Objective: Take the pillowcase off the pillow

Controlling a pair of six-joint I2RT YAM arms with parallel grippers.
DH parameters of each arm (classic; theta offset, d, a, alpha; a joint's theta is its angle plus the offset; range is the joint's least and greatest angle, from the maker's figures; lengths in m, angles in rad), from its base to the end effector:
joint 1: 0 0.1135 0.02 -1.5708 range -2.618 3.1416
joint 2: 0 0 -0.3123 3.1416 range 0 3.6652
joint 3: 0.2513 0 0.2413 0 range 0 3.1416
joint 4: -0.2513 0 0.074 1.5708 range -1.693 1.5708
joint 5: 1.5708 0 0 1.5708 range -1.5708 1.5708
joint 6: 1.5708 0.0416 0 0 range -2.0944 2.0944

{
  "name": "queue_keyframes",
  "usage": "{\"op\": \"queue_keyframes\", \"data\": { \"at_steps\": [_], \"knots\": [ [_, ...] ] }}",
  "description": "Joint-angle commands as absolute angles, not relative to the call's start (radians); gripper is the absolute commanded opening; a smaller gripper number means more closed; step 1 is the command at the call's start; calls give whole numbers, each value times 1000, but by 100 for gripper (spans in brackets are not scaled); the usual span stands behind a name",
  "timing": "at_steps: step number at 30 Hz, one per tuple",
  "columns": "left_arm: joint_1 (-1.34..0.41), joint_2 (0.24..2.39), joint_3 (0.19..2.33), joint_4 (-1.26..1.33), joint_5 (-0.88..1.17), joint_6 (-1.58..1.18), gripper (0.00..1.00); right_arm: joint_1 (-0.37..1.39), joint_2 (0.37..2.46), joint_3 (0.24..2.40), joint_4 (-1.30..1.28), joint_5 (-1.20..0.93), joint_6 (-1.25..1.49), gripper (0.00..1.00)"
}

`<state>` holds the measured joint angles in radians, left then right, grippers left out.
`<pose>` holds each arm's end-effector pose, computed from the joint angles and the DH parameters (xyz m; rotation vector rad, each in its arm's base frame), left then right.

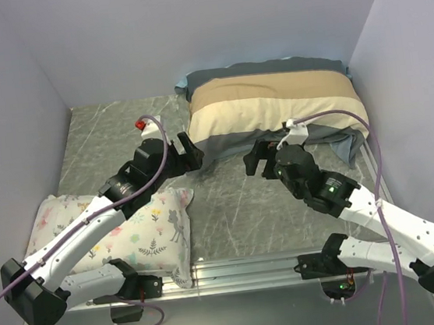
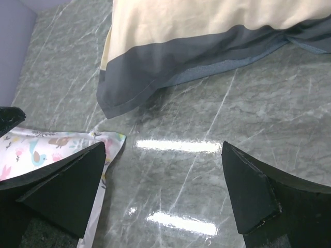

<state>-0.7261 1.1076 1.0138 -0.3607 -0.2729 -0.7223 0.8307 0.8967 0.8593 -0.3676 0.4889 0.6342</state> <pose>0.1729 -0.1385 0.3807 -0.1727 2.0601 -0.6402 0.1241 0.1069 0.3651 0.1267 1.9538 0.4935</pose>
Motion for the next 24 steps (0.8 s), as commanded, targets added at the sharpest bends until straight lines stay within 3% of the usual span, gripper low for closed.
{"op": "queue_keyframes", "data": {
  "at_steps": [1, 4, 8, 12, 17, 24],
  "knots": [
    [-732, 1100, 1022, -310, -319, -730, 99, 819, 930, 923, -328, 497, 589, 100],
    [-729, 1138, 1052, -304, -342, -747, 99, 784, 974, 936, -282, 453, 562, 100],
    [-716, 1291, 1146, -310, -364, -781, 99, 568, 1147, 1006, -218, 269, 564, 100],
    [-677, 1426, 1213, -226, -374, -796, 99, 435, 1322, 1121, -239, 285, 561, 100],
    [-604, 1650, 1334, -189, -359, -744, 99, 260, 1465, 1181, -210, 149, 618, 100],
    [-563, 1804, 1436, -184, -281, -638, 99, 141, 1528, 1200, -224, 219, 647, 100]
  ]
}}
